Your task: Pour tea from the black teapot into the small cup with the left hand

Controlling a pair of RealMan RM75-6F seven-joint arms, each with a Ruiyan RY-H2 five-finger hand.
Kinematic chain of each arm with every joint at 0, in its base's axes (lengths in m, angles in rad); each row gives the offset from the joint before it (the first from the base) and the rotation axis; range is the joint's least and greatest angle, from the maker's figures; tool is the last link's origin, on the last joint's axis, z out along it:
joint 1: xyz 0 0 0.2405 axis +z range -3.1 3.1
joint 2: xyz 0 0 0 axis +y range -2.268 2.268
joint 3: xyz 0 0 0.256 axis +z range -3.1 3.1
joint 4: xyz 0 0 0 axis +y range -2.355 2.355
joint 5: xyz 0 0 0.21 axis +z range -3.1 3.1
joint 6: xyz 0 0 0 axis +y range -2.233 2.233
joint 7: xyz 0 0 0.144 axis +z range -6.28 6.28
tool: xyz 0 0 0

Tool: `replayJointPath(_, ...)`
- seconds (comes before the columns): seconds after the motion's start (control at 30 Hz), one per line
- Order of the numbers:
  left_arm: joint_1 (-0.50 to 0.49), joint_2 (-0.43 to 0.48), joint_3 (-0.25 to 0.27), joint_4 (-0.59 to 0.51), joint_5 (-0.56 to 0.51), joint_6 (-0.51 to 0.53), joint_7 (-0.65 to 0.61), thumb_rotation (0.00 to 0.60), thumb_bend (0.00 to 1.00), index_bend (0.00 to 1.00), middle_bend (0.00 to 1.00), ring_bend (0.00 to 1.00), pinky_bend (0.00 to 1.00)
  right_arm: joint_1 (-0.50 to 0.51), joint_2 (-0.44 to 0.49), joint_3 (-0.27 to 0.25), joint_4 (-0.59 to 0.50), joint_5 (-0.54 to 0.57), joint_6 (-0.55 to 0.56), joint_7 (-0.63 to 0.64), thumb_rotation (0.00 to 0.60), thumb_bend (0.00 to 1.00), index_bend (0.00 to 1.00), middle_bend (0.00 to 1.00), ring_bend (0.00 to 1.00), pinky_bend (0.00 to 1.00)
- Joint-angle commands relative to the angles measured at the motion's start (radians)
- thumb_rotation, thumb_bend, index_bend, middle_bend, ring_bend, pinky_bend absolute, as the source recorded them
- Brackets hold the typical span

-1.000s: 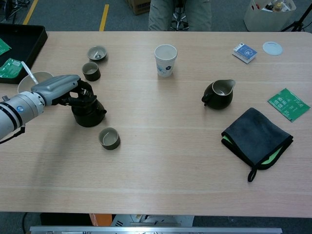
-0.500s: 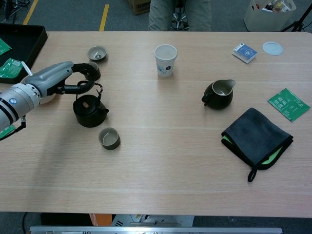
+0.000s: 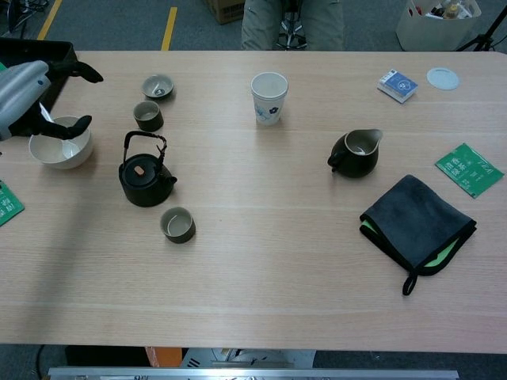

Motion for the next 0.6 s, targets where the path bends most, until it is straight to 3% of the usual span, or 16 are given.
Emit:
replayJointPath(0.03, 0.091, 0.034, 0.032, -0.008, 0.048, 0.131, 0.065, 0.6, 0.38, 0.25, 0.25, 0.16, 0.09, 0.003, 0.0, 0.0, -0.004, -0.002, -0.003, -0.003, 0.6, 0.01, 0.47, 0.39, 0.27, 0.28)
replayJointPath(0.6, 0.282, 0.106, 0.103, -0.088, 0.1, 0.307, 0.077, 0.6, 0.38, 0.25, 0.25, 0.16, 0.09, 0.015, 0.011, -0.018, -0.023, -0.032, -0.02, 0.0, 0.6, 0.01, 0.47, 0.39, 0.27, 0.28)
